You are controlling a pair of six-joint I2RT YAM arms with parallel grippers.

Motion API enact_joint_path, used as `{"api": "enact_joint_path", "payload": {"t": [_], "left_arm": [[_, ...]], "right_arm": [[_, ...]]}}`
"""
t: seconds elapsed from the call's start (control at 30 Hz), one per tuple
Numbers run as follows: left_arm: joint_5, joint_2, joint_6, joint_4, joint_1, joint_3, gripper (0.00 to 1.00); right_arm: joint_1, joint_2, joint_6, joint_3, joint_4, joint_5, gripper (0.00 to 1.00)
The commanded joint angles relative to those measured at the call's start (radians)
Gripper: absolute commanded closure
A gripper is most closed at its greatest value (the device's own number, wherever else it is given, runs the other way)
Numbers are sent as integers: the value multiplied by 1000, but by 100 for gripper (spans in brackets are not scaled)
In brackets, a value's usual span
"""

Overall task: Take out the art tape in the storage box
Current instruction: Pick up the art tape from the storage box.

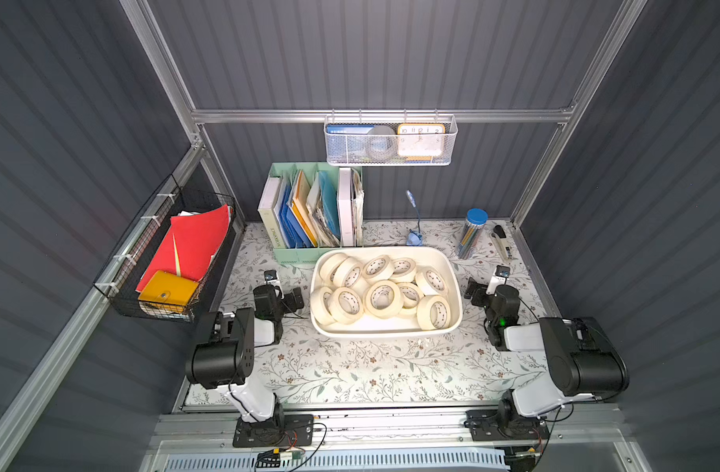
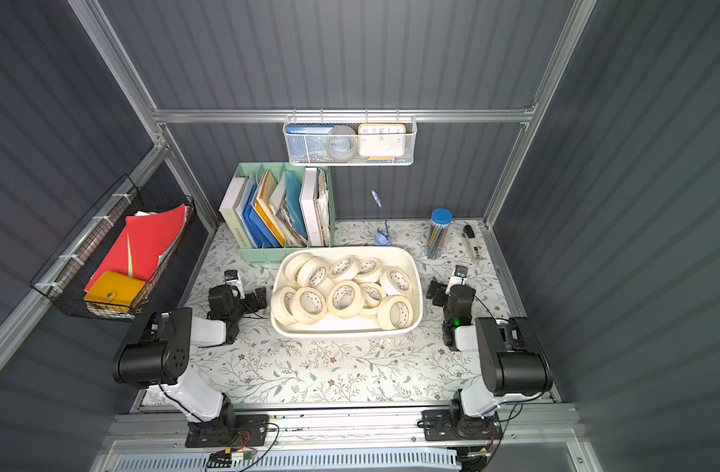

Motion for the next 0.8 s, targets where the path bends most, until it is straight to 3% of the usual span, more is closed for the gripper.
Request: {"api": "enact_joint_path", "payload": {"t": [0.0, 0.77], "left_arm": [[1, 10, -1, -15, 3, -10, 0], [3, 11, -1, -21, 3, -6, 0]], "right_arm": [[4, -2, -5, 11, 2, -4, 1], [3, -1, -2, 18, -5, -5, 1]]}}
